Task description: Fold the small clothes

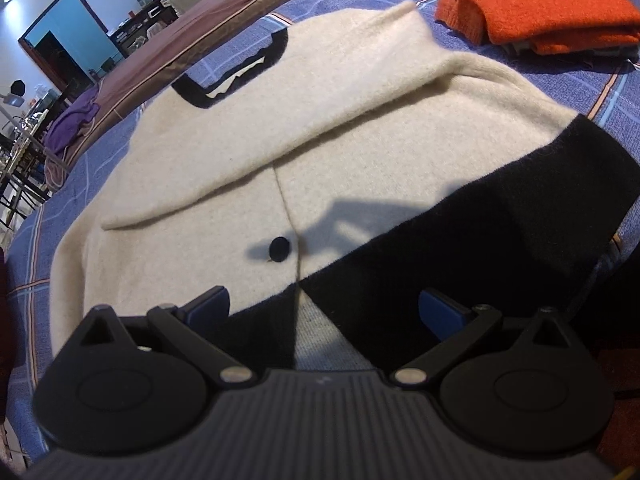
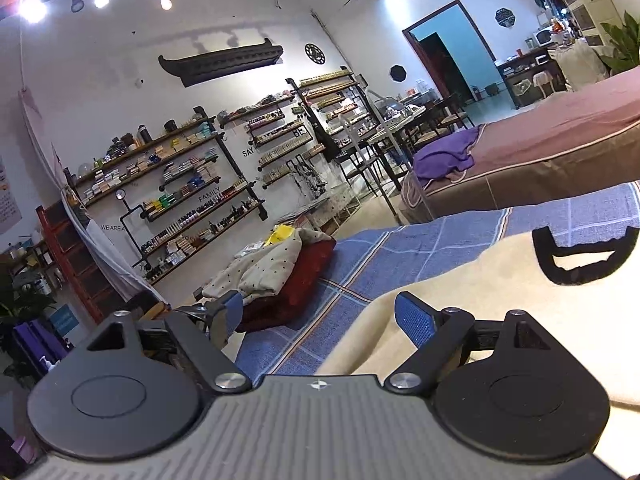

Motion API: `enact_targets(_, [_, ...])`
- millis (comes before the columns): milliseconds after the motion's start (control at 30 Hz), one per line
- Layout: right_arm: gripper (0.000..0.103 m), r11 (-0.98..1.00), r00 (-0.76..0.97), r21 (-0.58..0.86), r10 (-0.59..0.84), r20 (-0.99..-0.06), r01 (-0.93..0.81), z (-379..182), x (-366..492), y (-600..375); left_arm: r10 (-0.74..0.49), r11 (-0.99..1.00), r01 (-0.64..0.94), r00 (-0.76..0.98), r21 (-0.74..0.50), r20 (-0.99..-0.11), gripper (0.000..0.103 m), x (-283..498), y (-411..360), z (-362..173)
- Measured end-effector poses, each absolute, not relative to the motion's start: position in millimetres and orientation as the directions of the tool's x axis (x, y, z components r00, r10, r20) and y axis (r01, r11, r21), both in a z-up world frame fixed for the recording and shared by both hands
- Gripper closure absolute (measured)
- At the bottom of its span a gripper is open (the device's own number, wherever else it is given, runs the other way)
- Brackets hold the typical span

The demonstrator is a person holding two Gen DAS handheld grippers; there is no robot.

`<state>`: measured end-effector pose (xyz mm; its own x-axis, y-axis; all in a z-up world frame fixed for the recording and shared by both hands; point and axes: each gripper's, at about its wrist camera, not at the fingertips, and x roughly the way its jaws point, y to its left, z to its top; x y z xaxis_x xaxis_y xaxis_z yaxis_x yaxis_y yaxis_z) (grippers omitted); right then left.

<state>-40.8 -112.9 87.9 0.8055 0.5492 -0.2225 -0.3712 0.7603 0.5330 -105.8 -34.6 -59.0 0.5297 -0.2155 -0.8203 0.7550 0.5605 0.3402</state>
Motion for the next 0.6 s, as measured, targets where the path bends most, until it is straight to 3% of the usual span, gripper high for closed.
enact_targets(167, [0.000,0.738,0.811,0.531,0.566,-0.150,-0.417,91,-44,-111,-0.224,0.589,0.736,0.544,0.332,-0.809,0.000,-101,-34,-51])
enact_targets(333, [0.000,0.732,0.806,0.530,0.575,-0.142,-0.428,99,-39,-107,-0.180,0.624,0.669,0.625,0.404,-0.759,0.000,-92,-27,-43])
enact_targets(400, [0.000,0.745,0.812,0.517,0.563,-0.150,-0.421,99,-43,-108,-0.191,0.654,0.667,0.602,0.357,-0.775,0.000,-81,-17,-36])
enact_targets(500, [0.000,0.757,0.818,0.518,0.548,-0.175,-0.397,91,-49,-115,-0.137,0.638,0.624,0.669,0.451,-0.731,0.000,-77,-11,-35])
enact_targets(600, [0.000,0.754,0.863,0.562,0.487,-0.130,-0.341,89,-56,-134,-0.183,0.730,0.614,0.600,0.301,-0.779,0.000,-57,6,-28])
